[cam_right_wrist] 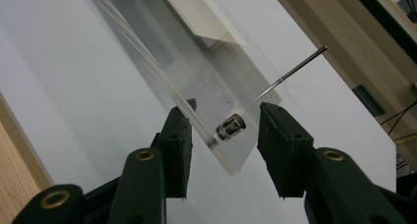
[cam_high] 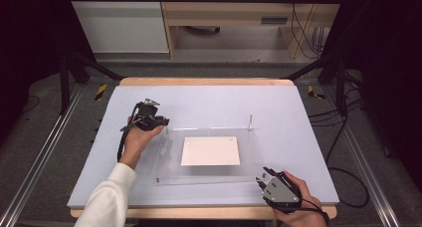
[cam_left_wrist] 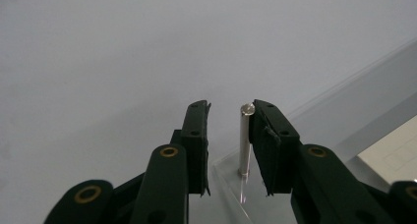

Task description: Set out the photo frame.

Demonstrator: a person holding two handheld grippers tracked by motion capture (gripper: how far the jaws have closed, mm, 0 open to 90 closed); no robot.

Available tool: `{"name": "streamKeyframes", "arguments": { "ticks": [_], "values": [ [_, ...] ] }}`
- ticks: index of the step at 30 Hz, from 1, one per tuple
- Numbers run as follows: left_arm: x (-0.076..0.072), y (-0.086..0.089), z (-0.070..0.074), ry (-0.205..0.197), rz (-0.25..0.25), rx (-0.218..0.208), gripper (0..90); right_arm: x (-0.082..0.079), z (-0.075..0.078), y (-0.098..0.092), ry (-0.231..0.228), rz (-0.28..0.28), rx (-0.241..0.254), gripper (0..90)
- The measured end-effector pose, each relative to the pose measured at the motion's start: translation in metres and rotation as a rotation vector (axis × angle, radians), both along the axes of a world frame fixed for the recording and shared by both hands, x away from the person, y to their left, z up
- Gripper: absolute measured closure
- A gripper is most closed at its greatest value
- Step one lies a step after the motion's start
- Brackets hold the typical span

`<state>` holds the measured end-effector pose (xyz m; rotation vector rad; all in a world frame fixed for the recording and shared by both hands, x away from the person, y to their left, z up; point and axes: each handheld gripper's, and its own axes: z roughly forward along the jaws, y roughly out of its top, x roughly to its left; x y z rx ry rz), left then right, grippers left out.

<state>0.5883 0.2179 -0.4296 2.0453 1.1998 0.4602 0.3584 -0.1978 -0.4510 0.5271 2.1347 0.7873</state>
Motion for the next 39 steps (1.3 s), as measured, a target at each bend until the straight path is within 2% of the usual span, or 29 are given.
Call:
{"name": "streamKeyframes", "arguments": {
  "ticks": [4,9,12,19,21,23,26,28,31,32,33,36,39],
  "values": [
    [-0.014,0.008,0.017,-0.072,0.009,-0.040,64.4,0.000,0.003,-0.001,-0.004,-0.003,0.011,58.9],
    [-0.040,0.011,0.037,-0.127,-0.047,-0.049,58.7,0.001,0.009,0.000,0.008,-0.012,0.011,59.6],
    [-0.061,0.011,0.048,-0.161,-0.101,-0.033,54.4,0.004,0.015,-0.001,0.026,-0.020,0.024,60.0],
    [-0.106,0.005,0.064,-0.197,-0.193,-0.004,47.8,0.011,0.031,-0.001,0.057,-0.023,0.029,60.9],
    [-0.118,0.003,0.070,-0.226,-0.215,0.012,46.2,0.013,0.034,-0.001,0.072,-0.020,0.026,60.8],
    [-0.125,0.002,0.074,-0.250,-0.228,0.034,44.2,0.015,0.037,-0.002,0.084,-0.018,0.027,60.8],
    [-0.135,0.001,0.078,-0.282,-0.248,0.024,38.6,0.017,0.042,-0.002,0.097,-0.019,0.032,60.8],
    [-0.142,0.001,0.078,-0.302,-0.272,0.018,37.9,0.019,0.044,-0.002,0.103,-0.017,0.032,60.8],
    [-0.154,-0.001,0.080,-0.326,-0.288,0.037,34.9,0.021,0.047,-0.003,0.116,-0.014,0.032,60.7],
    [-0.157,-0.002,0.082,-0.346,-0.299,0.040,33.7,0.021,0.047,-0.003,0.121,-0.015,0.035,60.6],
    [-0.162,-0.004,0.083,-0.339,-0.311,0.034,32.9,0.022,0.048,-0.003,0.124,-0.012,0.032,60.6],
    [-0.173,-0.009,0.087,-0.344,-0.349,0.075,30.9,0.024,0.051,-0.003,0.142,-0.015,0.033,60.3],
    [-0.183,-0.014,0.087,-0.375,-0.386,0.124,30.3,0.026,0.053,-0.004,0.161,-0.018,0.048,60.3]
  ]
}}
